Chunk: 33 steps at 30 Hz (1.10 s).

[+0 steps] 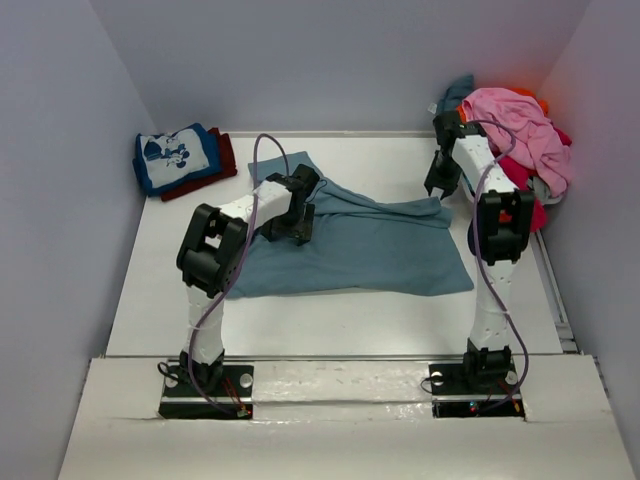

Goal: Fold and stack the t-shirts
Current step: Flatten out the tshirt

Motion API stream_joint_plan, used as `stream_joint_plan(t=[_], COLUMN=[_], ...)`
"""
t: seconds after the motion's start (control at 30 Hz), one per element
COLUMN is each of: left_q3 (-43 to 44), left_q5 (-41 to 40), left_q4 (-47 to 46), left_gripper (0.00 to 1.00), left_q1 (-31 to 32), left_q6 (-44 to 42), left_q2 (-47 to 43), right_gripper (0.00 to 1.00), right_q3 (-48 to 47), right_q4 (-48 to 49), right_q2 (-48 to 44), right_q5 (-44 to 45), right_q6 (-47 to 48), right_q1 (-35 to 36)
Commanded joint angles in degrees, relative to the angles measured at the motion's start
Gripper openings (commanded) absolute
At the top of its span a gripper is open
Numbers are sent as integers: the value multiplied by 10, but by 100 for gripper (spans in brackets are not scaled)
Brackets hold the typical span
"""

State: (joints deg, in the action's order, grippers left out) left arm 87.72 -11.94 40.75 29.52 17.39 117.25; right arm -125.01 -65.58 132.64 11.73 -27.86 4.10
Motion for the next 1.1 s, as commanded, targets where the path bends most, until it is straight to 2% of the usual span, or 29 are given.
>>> stream_joint_plan(t=[0.0,0.07,0.23,0.47,0.6,1.07], left_q3=[-4,-4,-8,-17,-21,-33], left_q5=[7,8,13,13,13,12], left_q4=[5,4,0,-2,-4,-5], left_gripper=[88,88,88,88,88,88], left_q1=[1,1,1,6,6,6], left_q6=[-10,-10,-10,-10,-10,-11], left_q2=[-22,-22,-20,-26,-31,-41], right_gripper=[41,42,42,45,53,57], right_q3=[55,116,187,216,231,209], right_q4=[4,23,41,45,64,82], right_q2=[-79,-118,-173,-181,-167,-117], right_q5=[22,24,29,33,25,8], right_q6=[-2,-4,-13,-14,-16,-9], right_q1=[-5,-5,-5,-5,-10,-40])
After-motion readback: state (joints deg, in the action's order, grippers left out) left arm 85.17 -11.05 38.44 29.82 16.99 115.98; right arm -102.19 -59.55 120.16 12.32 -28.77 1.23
